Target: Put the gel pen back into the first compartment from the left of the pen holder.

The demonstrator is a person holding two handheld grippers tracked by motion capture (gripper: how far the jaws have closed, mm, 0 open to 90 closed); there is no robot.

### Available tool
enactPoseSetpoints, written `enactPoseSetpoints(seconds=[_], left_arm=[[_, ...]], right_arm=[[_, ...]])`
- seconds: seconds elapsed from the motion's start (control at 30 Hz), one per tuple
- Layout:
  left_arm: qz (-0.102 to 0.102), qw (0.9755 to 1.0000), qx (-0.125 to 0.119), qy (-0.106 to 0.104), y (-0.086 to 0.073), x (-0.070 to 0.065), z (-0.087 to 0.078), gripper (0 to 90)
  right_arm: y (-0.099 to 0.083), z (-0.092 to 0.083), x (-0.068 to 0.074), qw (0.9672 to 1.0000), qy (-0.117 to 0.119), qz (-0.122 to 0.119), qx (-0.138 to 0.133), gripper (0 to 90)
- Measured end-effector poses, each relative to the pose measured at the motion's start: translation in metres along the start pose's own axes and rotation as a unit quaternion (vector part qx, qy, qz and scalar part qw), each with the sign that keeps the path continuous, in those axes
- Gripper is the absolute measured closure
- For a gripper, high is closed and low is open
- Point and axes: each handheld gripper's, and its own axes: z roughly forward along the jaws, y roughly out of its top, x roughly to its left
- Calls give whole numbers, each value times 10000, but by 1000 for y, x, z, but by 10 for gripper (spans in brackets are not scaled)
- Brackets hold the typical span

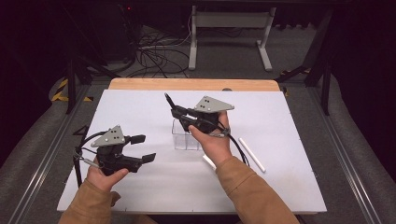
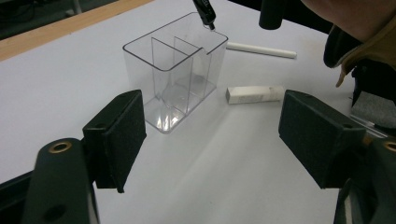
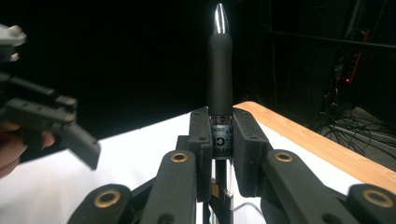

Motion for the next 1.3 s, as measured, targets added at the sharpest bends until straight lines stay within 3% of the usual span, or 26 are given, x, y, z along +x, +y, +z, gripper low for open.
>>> enactPoseSetpoints(seconds=[0.33, 0.57, 0.97, 1.3], left_arm=[[99, 9993, -174, 320, -4, 2, -2, 179], [62, 9991, -155, 382, -4, 3, -1, 160], [58, 9986, -181, 487, -6, 3, -2, 105], [49, 9970, -457, 625, -9, 5, -11, 105]], right_arm=[[-5, 18, -4, 9992, -367, 15, -181, 794], [-8, 23, -6, 9988, -423, 103, -213, 794], [-14, 31, -6, 9988, -476, 5, -121, 793], [-28, 38, -5, 9988, -490, 9, -20, 792]])
